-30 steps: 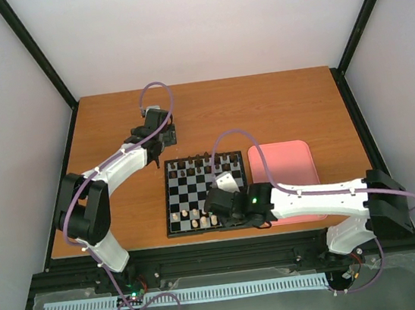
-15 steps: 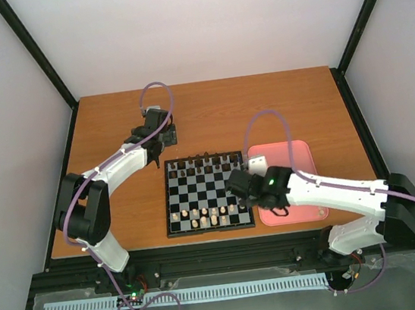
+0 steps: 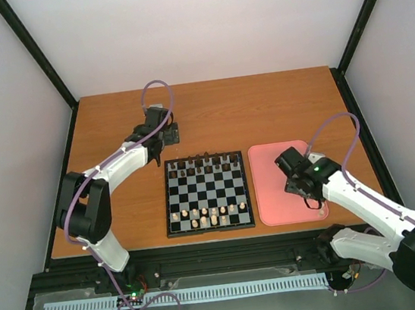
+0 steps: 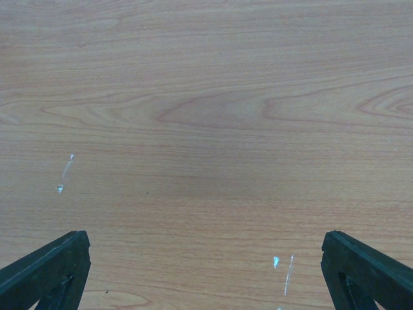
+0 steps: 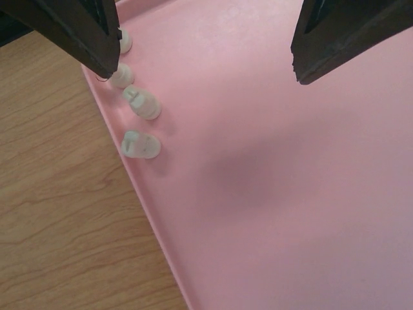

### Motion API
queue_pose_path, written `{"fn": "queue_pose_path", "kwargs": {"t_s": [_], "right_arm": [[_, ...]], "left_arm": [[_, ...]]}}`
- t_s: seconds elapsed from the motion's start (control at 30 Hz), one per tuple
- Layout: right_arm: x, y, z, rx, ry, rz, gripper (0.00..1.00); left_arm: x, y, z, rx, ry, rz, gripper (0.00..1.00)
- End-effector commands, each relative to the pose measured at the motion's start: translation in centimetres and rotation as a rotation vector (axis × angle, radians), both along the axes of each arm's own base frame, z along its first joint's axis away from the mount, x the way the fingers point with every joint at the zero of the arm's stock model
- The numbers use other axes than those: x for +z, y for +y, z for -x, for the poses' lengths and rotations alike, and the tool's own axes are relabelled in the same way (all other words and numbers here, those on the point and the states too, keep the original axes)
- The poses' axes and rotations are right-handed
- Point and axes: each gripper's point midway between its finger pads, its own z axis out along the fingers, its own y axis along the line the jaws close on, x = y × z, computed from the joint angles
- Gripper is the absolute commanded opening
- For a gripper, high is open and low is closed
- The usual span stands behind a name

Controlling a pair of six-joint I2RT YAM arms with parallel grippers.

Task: Set up the chess pieces on the board
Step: Pick up the chess piece from the storage box.

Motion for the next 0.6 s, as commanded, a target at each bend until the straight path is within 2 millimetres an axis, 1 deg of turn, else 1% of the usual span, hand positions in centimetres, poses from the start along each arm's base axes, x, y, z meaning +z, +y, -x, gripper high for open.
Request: {"fn": "queue_pose_path", "kwargs": {"t_s": [0.0,0.1,0.13,0.23,0.3,0.37,0.43,0.5,0.57], "right_arm": [[-1.8,-0.7,-0.3,-0.053,0.053,-0.040,0.71],[-2.6,-1.2,-0.6,-0.098,0.069,-0.079,0.61],[-2.5,-1.4,-0.9,-0.109,0.055,-0.084,0.60],[-2.1,-3.2,-1.1,-0.165,0.028,-0.051,0.59],[-2.2,-3.6,-1.5,-0.175,0.022,-0.066,0.58],[-2.7,-3.9,-1.6,-0.186,0.038,-0.076,0.57],[-3.3,-4.7,-1.7,-0.213,0.054,-0.079,0.57],[-3.9,-4.6,-2.0,-0.208,0.065,-0.092,0.53],[-4.3,-5.0,-2.1,-0.209,0.072,-0.083,0.53]], "left_arm": [[1.0,-1.0,-0.8,-0.024,-0.025,0.021,1.00],[1.0,-1.1,-0.9,-0.025,-0.025,0.020,1.00],[0.9,-1.1,-0.9,-0.026,-0.023,0.019,1.00],[0.8,-1.0,-0.9,-0.025,-0.021,0.014,1.00],[0.7,-1.0,-0.9,-0.023,-0.021,0.010,1.00],[0.6,-1.0,-1.0,-0.023,-0.019,0.009,1.00],[0.4,-1.1,-1.1,-0.023,-0.016,0.008,1.00],[0.2,-1.0,-1.1,-0.022,-0.013,0.004,1.00],[0.1,-0.9,-1.2,-0.018,-0.010,-0.003,1.00]]}}
